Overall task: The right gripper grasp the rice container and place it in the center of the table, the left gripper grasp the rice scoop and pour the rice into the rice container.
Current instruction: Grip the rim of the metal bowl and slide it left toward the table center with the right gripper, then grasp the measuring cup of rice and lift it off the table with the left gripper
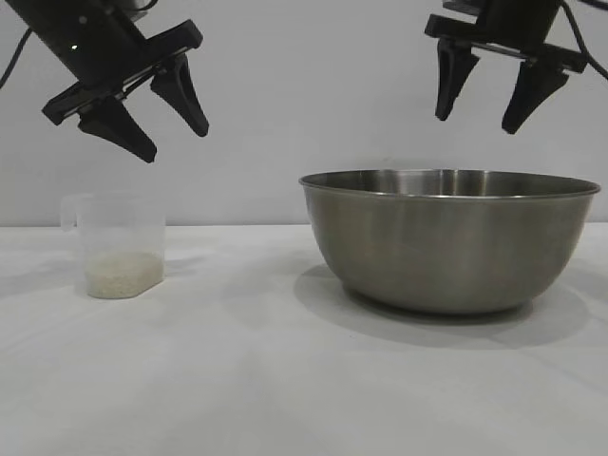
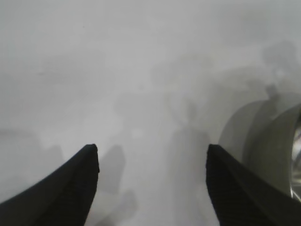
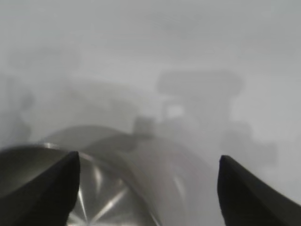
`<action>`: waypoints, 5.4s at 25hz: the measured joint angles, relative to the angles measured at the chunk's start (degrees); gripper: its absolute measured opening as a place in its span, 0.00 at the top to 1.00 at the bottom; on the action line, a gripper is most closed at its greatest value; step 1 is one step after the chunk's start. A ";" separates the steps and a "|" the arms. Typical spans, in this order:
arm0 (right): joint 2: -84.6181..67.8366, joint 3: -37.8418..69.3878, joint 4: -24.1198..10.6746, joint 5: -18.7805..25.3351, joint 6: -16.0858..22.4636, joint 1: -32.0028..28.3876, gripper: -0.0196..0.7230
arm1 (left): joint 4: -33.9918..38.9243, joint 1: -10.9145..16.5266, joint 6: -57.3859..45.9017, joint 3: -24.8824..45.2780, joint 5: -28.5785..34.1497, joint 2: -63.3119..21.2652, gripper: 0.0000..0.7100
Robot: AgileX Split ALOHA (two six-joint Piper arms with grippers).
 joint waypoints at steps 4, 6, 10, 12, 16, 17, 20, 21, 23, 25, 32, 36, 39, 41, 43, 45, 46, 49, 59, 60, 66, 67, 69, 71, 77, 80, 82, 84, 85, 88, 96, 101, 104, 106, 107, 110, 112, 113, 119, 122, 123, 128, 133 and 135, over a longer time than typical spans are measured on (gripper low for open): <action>-0.14 0.15 -0.14 0.13 1.49 0.00 0.28 | 0.00 0.00 0.00 0.00 0.00 0.00 0.40; -0.69 1.60 -0.14 0.13 1.63 0.00 0.28 | 0.00 0.00 0.00 0.00 0.00 0.00 0.40; -1.18 6.75 -0.14 0.13 1.84 0.00 0.28 | 0.00 0.00 0.10 0.00 0.00 0.00 0.40; -1.18 9.55 -0.14 0.01 1.84 0.00 0.28 | 0.00 0.00 0.10 0.00 0.00 0.00 0.40; -1.06 13.08 -0.14 -0.10 1.65 0.00 0.28 | 0.00 0.00 0.10 0.00 0.00 0.00 0.40; -0.81 13.59 0.10 -0.10 1.42 0.00 0.28 | 0.00 0.00 0.10 0.00 0.00 0.00 0.40; 0.88 14.09 1.38 -0.31 0.73 0.00 0.28 | 0.00 0.00 0.10 0.00 0.00 0.00 0.40; 1.59 14.17 1.58 -0.44 0.47 0.00 0.28 | 0.00 0.00 0.10 0.00 0.00 0.00 0.40; 3.04 14.22 1.99 -0.44 0.25 0.00 0.38 | 0.00 0.00 0.10 0.00 0.00 0.00 0.40; 4.42 14.22 1.99 -0.67 0.01 0.00 0.48 | 0.00 0.00 0.10 0.00 0.00 0.00 0.40; 7.12 14.30 2.59 -0.92 -0.61 0.47 0.89 | 0.00 0.00 0.10 0.00 0.00 0.00 0.40; 7.01 14.30 2.98 -0.92 -0.71 2.48 0.97 | 0.00 0.00 0.10 0.00 0.00 0.00 0.40; 7.01 14.30 4.43 -1.27 -0.71 5.74 0.97 | 0.00 0.00 0.10 0.00 0.00 0.00 0.40; 7.01 14.30 5.22 -1.27 -0.61 6.75 0.97 | 0.00 0.00 0.10 0.00 0.00 0.00 0.40; 7.01 14.30 5.72 -1.27 -0.61 7.52 0.97 | 0.00 0.00 0.10 0.00 0.00 0.00 0.40; 7.01 14.30 6.14 -1.27 -0.61 7.86 0.97 | 0.00 0.00 0.10 0.00 0.00 0.00 0.40; 7.01 14.30 6.42 -1.27 -0.61 8.02 0.97 | 0.00 0.00 0.10 0.00 0.00 0.00 0.40; 7.01 14.30 6.96 -1.30 -0.61 8.62 0.97 | 0.00 0.00 0.10 0.00 0.00 0.00 0.40; 6.77 14.30 7.37 -1.78 -0.51 8.97 0.53 | 0.00 0.00 0.10 0.00 0.00 0.00 0.40; 6.50 14.04 7.11 -1.78 -0.51 8.97 0.46 | 0.00 0.00 0.10 0.00 0.00 0.00 0.40; 4.56 8.34 0.03 -1.15 -0.28 8.97 0.34 | 0.00 0.00 0.10 0.00 0.00 0.00 0.40; 3.99 7.50 -1.47 -1.15 -0.20 8.97 0.34 | 0.00 0.00 0.10 0.00 0.00 0.00 0.40; 2.13 6.99 -3.92 -0.90 -0.20 8.97 0.30 | 0.00 0.00 0.10 0.00 0.00 0.00 0.40; 0.34 6.89 -5.65 -0.69 -0.06 8.61 0.30 | 0.00 0.00 0.10 0.00 0.00 0.00 0.40; -5.92 6.89 -6.87 -0.07 1.18 5.23 0.30 | 0.00 0.00 0.10 0.00 0.00 0.00 0.40; -10.46 8.43 -7.43 -0.07 1.28 3.61 0.30 | 0.00 0.00 0.10 0.00 0.00 0.00 0.40; -13.69 10.44 -7.82 0.04 1.28 2.80 0.30 | 0.00 0.00 0.10 0.00 0.00 0.00 0.40; -17.23 12.94 -8.07 0.16 1.28 1.99 0.30 | 0.00 0.00 0.10 0.00 0.00 0.00 0.40; -18.70 14.49 -8.05 0.27 1.28 1.61 0.30 | 0.00 0.00 0.10 0.00 0.00 0.00 0.40; -23.83 19.47 -8.31 0.39 1.40 1.08 0.30 | 0.00 0.00 0.10 0.00 0.00 0.00 0.40; -40.64 36.12 -10.68 -1.09 2.74 1.08 0.30 | 0.00 0.00 0.10 0.00 0.00 0.00 0.40; -52.68 46.55 -11.37 -2.70 2.87 1.08 0.30 | 0.00 0.00 0.10 0.00 0.00 0.00 0.40; -60.60 52.50 -11.50 -4.20 2.87 1.08 0.30 | 0.00 0.00 0.10 0.00 0.00 0.00 0.40; -66.00 56.25 -11.50 -5.21 2.87 1.08 0.30 | 0.00 0.00 0.10 0.00 -0.22 0.00 0.40; -68.95 58.21 -11.50 -5.60 2.87 1.08 0.30 | 0.00 0.00 0.10 0.00 -0.31 0.00 0.40; -77.33 63.45 -11.50 -6.26 2.87 1.08 0.30 | 0.00 0.00 0.10 0.00 -0.97 0.00 0.40; -83.09 66.87 -11.50 -6.95 2.87 1.08 0.30 | 0.00 0.00 0.10 0.00 -1.57 0.00 0.40; -85.39 68.27 -11.36 -7.54 2.87 1.08 0.30 | 0.00 0.00 0.10 0.00 -1.72 0.00 0.40; -99.95 76.40 -9.94 -8.80 2.87 1.08 0.30 | 0.00 0.00 0.10 0.00 -1.89 0.00 0.40; -106.63 78.88 -9.60 -8.69 2.36 1.08 0.30 | 0.00 0.00 0.10 0.00 -1.89 0.00 0.40; -108.83 79.10 -9.48 -8.42 1.71 1.08 0.30 | 0.00 0.00 0.10 0.00 -1.89 0.00 0.40; -117.69 79.84 -9.21 -6.98 0.80 1.08 0.30 | 0.00 0.00 0.10 0.00 -1.34 0.00 0.40; -120.39 80.51 -9.11 -5.54 0.60 1.08 0.30 | 2.09 0.00 0.10 0.00 0.28 0.00 0.40; -120.39 80.51 -8.77 -5.55 0.56 1.05 0.30 | 2.94 0.00 0.10 0.00 1.04 0.00 0.40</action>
